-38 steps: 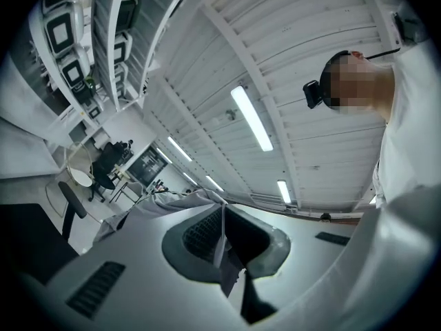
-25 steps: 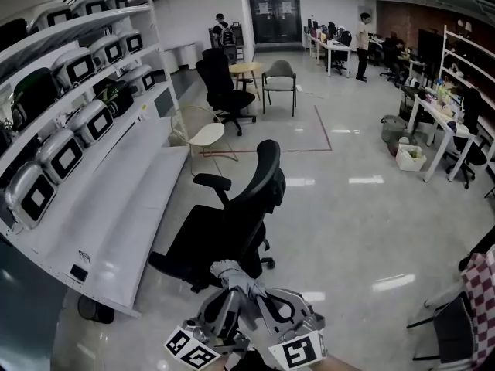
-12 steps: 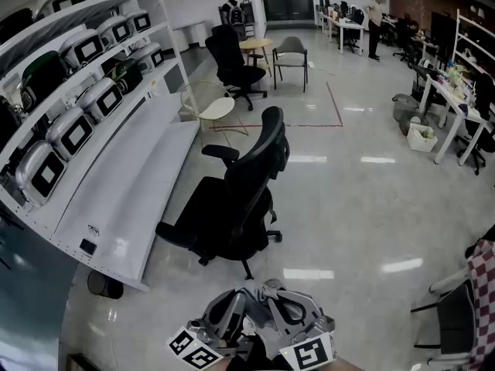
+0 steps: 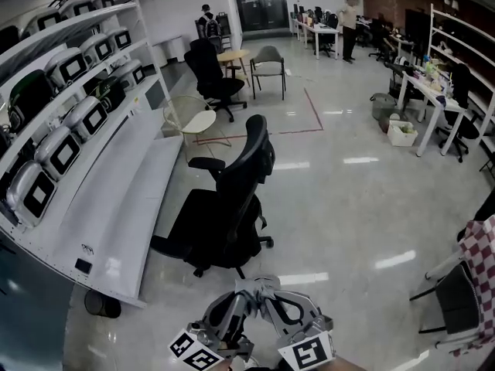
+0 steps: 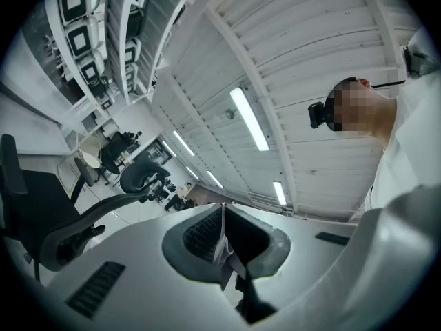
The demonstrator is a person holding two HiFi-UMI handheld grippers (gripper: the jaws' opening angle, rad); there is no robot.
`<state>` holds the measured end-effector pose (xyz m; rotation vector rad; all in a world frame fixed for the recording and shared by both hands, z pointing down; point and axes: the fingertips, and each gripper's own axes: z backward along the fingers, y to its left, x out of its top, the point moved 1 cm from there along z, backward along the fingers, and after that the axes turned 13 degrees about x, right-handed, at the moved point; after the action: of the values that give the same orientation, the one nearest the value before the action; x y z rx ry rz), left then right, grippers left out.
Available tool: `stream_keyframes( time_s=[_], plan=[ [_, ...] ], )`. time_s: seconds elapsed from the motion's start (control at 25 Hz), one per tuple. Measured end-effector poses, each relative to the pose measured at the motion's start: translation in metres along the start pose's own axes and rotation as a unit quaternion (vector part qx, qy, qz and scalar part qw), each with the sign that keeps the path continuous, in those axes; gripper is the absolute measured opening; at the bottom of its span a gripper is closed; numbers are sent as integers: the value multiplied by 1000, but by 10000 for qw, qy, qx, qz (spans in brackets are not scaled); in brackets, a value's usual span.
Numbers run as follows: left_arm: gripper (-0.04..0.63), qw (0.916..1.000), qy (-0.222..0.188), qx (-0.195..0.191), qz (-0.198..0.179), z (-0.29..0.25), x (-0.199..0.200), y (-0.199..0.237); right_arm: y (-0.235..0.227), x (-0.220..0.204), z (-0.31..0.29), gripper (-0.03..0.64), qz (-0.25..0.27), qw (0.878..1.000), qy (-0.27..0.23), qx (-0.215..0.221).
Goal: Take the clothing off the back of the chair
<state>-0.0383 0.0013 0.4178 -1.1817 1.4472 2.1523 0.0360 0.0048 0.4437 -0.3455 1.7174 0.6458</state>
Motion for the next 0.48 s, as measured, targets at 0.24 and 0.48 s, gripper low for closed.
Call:
stream_keyframes(
  time_s=[0.24, 0.48],
  plan=[
    [18, 9998, 115, -160, 89, 32, 10, 11, 35, 15, -12, 20, 149, 9997, 167, -115],
    [18, 9987, 235, -458, 42, 59, 23, 16, 64, 25, -26, 20, 259, 9980, 408, -408]
  ],
)
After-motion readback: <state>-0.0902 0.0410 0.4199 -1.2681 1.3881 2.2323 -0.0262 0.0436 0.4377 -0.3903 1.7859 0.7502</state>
